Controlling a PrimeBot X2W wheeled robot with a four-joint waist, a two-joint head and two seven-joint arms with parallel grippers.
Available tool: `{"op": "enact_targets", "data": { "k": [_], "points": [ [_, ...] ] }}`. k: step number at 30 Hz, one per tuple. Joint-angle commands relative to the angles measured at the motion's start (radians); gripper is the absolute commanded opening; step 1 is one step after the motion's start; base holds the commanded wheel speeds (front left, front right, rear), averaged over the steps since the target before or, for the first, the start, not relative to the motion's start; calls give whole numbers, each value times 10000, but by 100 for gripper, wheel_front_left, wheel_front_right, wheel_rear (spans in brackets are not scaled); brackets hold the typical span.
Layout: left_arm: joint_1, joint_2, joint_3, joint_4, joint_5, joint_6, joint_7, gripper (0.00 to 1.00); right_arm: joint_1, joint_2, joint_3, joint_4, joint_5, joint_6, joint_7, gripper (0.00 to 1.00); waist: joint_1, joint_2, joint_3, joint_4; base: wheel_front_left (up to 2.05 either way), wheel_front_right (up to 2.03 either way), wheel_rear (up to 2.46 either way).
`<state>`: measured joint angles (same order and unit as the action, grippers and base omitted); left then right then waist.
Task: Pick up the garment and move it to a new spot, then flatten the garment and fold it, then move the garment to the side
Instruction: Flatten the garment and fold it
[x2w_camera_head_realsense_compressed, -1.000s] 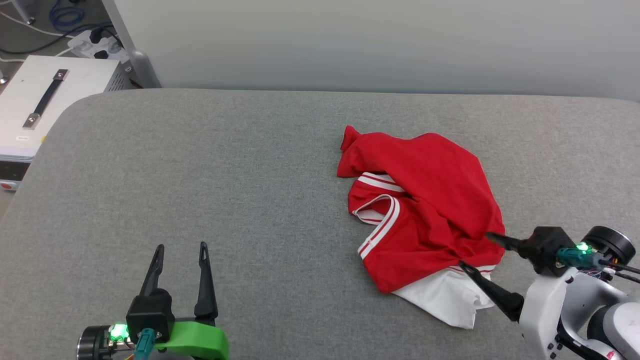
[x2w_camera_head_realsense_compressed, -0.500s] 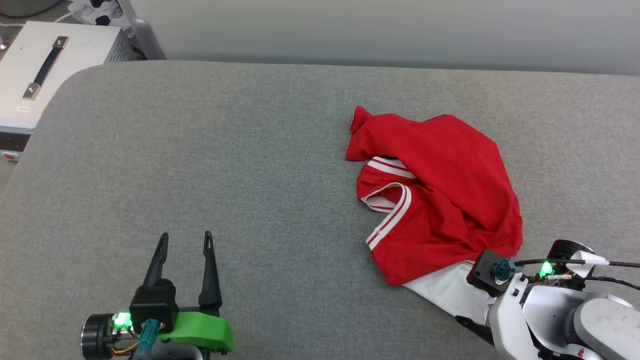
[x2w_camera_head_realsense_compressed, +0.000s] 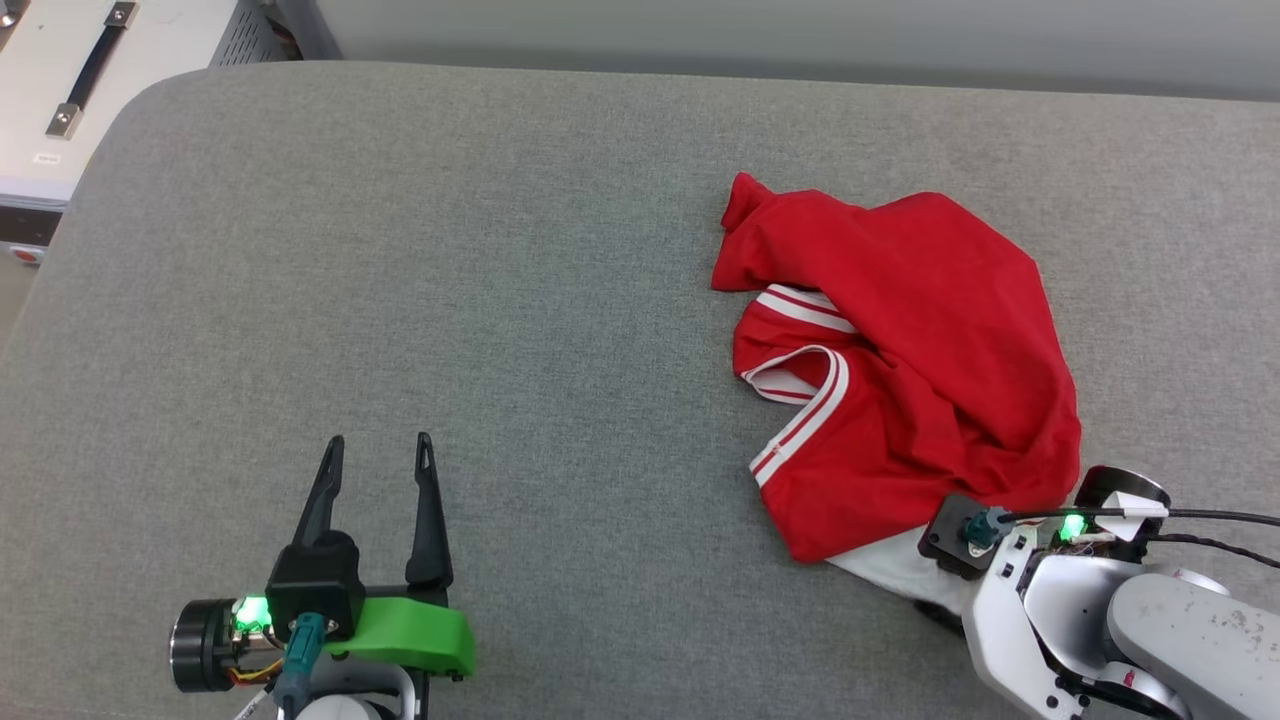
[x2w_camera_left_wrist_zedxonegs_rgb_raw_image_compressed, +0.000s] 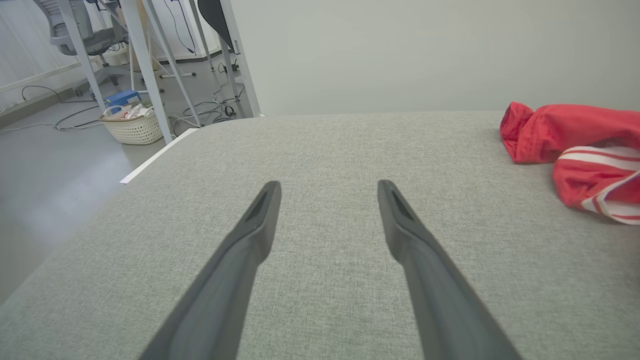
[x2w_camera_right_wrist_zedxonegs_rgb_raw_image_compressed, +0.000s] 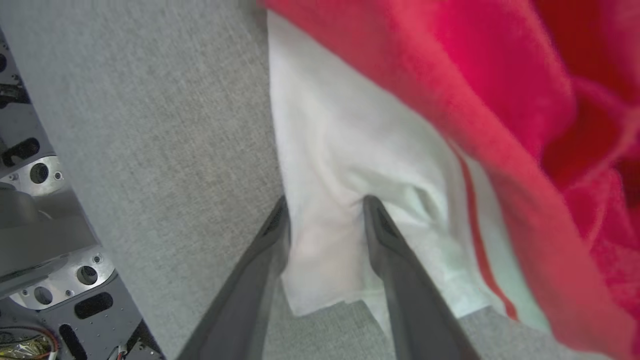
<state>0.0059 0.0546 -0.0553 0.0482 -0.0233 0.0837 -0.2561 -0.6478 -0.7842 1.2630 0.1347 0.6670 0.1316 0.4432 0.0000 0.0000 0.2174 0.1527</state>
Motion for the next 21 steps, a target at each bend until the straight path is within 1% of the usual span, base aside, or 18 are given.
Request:
{"op": "enact_targets", "data": {
  "k": [1,6,9,12,17,21],
  "points": [
    [-89,-35,46,11,-56,73,-57,100,9,156,157,265,29,-9,-172,0,0,0,-118,-80,0,0,0],
    [123,-36,152,23,-46,98,-57,100,-73,216,-4,419,203,-9,-1254,0,0,0,-483,-401,0,0,0],
    [244,-35,203,27,-26,49,-57,100,-96,80,-253,401,66,-9,-1673,0,0,0,-667,-681,0,0,0],
    [351,-24,243,27,21,11,-57,100,-4,-201,-657,394,-116,-9,-1999,0,0,0,-836,-1018,0,0,0],
    [405,6,289,24,63,-54,-57,100,501,-778,-1523,511,-117,-9,-2239,0,0,0,-989,-1470,0,0,0],
    [408,8,295,47,84,-75,-57,100,1119,-1126,-2348,1031,202,-9,-2475,0,0,0,-1035,-1716,0,0,0]
  ]
}}
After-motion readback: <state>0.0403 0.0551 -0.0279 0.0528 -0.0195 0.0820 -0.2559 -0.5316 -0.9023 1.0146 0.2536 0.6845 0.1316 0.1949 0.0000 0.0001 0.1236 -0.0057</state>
